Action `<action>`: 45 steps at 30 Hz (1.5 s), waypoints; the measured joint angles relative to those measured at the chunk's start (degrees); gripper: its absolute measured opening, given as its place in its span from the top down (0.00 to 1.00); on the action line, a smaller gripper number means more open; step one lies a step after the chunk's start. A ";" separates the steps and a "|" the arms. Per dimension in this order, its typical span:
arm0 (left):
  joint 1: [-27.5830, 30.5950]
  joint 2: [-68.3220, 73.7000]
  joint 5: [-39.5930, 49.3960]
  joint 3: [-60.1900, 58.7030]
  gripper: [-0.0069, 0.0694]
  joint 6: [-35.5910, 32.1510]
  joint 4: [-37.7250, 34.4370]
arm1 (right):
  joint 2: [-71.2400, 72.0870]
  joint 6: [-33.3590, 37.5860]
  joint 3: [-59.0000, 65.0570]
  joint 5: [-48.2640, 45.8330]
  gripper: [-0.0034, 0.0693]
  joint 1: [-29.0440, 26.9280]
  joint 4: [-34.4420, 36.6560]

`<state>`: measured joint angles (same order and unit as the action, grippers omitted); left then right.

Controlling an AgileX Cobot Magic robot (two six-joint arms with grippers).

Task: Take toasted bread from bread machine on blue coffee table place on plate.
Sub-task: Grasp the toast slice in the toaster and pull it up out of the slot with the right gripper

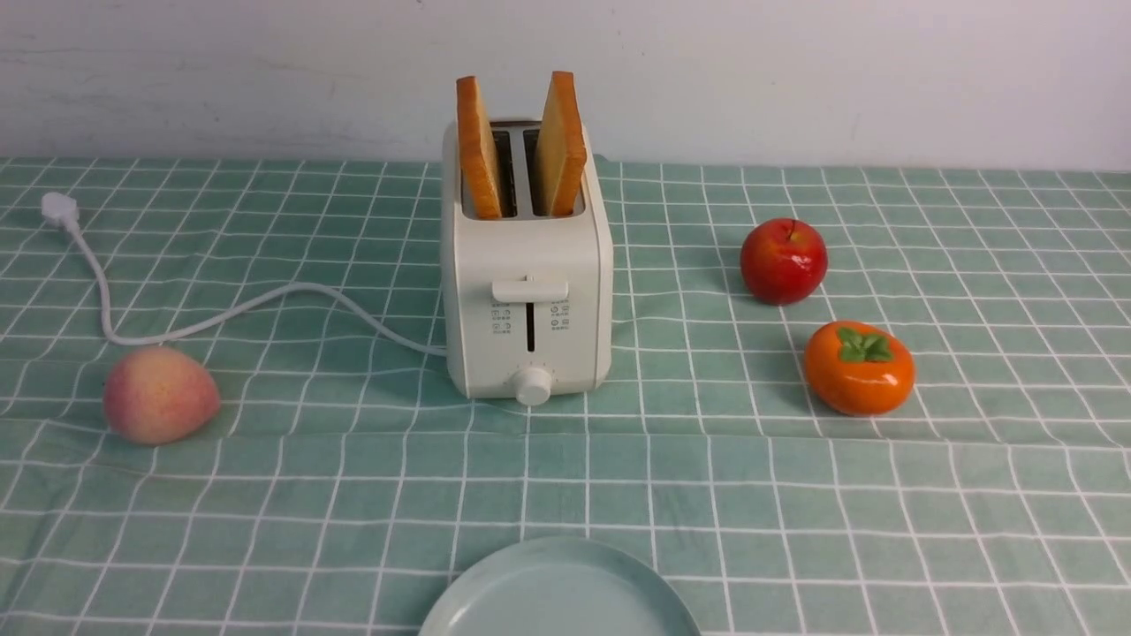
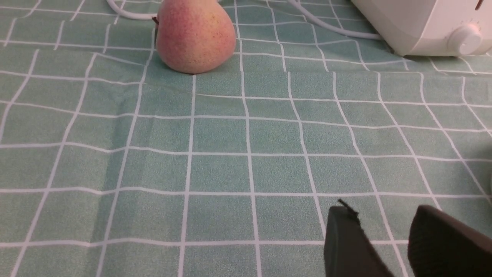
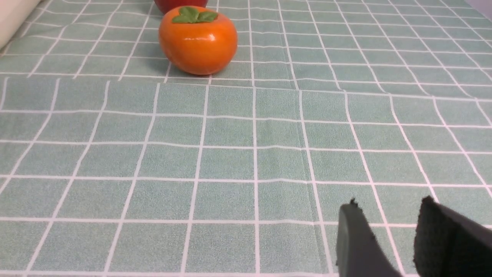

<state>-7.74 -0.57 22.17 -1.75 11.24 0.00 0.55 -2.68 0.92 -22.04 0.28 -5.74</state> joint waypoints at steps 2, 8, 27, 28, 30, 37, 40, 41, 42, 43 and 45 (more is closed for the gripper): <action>0.00 0.00 0.00 0.00 0.60 0.00 -0.64 | 0.00 0.00 0.00 0.00 0.62 0.00 0.00; 0.00 0.00 -0.89 0.00 0.60 0.00 -2.61 | 0.00 0.00 0.00 0.45 0.62 0.00 -0.61; 0.00 0.00 -29.48 -0.05 0.60 2.07 -3.05 | 0.00 -0.64 0.48 14.20 0.62 0.00 -0.36; 0.00 0.00 -30.18 -0.05 0.60 2.64 -3.44 | 0.00 -0.91 0.48 14.56 0.62 0.00 -0.36; 0.00 0.00 -40.32 -0.05 0.60 10.36 -6.40 | 0.00 -6.39 0.48 21.40 0.62 0.00 3.34; 0.00 0.00 -58.36 1.71 0.60 19.54 -8.14 | -0.61 -24.75 -0.09 45.15 0.62 0.00 13.71; 0.00 0.08 -58.42 6.52 0.60 19.05 -7.71 | -3.68 -26.67 -4.06 46.14 0.62 0.00 14.76; 0.00 1.12 -58.26 10.93 0.60 18.91 -7.83 | -6.72 -26.99 -8.24 45.34 0.62 0.00 14.26; 0.00 3.37 -57.63 16.08 0.60 18.72 -8.09 | -10.43 -27.05 -12.83 43.90 0.62 0.00 12.92; 0.00 4.65 -57.23 18.41 0.60 18.71 -8.22 | -12.17 -27.05 -16.32 42.61 0.62 0.00 11.40; 0.00 10.65 -53.19 28.00 0.60 18.00 -8.44 | -19.45 -27.27 -26.96 37.27 0.62 0.00 6.47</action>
<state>-7.74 10.09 -31.02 26.25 29.24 -8.44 -18.90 -29.95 -26.04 15.22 0.28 0.73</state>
